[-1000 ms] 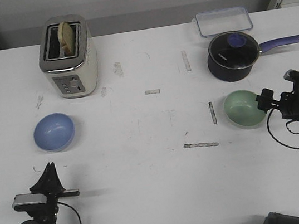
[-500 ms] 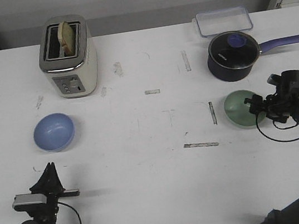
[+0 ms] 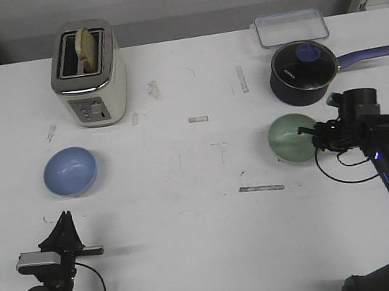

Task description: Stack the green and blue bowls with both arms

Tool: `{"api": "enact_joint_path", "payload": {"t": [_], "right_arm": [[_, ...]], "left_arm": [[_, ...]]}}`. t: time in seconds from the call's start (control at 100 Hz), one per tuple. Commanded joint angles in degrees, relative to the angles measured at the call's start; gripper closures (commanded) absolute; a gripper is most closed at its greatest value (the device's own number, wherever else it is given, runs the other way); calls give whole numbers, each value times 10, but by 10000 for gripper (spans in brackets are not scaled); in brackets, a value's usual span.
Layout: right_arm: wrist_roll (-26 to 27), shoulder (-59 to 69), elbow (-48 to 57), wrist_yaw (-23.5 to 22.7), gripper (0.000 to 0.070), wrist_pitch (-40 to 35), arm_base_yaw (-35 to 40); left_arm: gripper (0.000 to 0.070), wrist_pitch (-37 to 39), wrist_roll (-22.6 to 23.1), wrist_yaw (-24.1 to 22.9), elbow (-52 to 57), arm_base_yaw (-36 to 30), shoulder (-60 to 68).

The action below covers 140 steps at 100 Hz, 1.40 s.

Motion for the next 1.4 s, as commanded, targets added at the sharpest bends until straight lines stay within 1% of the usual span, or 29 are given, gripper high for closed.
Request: {"api": "enact_joint_path", "payload": {"t": [0.0,0.07,0.25,0.37,0.44,0.57,0.66,0.68,0.71,0.81,0.85,0.88,0.95,1.01,1.08,1.21,1.25,1.33,1.39], "right_arm": [[31,6,12,-1,691,5,45],[49,8,12,-1,691,13,95],[105,23,12,4,691,78,215],[131,46,12,22,691,113,273],[142,60,12,34,691,128,296],[166,88,12,35,690,153,328],[167,95,12,35,678,161,337],[167,96,12,35,668,162,338],[167,96,12,36,631,162,339],[167,96,12,37,429,162,339],[166,96,12,37,366,163,339],[165,95,12,37,342,163,339],[164,86,12,40,340,163,338],[156,72,12,48,340,166,334],[132,50,12,56,340,170,326],[36,0,12,69,343,173,309],[3,-18,12,83,345,173,304],[-53,-49,8,125,352,178,293],[-90,-74,-3,157,382,192,280]], "left_arm": [[699,6,7,1,-12,1,-1],[699,6,7,1,-12,1,-1],[699,6,7,1,-12,1,-1],[699,6,7,1,-12,1,-1],[699,6,7,1,-12,1,-1],[699,6,7,1,-12,1,-1],[699,6,7,1,-12,1,-1],[699,6,7,1,-12,1,-1],[699,6,7,1,-12,1,-1],[699,6,7,1,-12,1,-1],[699,6,7,1,-12,1,-1],[699,6,7,1,-12,1,-1],[699,6,7,1,-12,1,-1],[699,6,7,1,-12,1,-1],[699,6,7,1,-12,1,-1],[699,6,7,1,-12,1,-1],[699,6,7,1,-12,1,-1],[699,6,7,1,-12,1,-1],[699,6,7,1,-12,1,-1]]}}
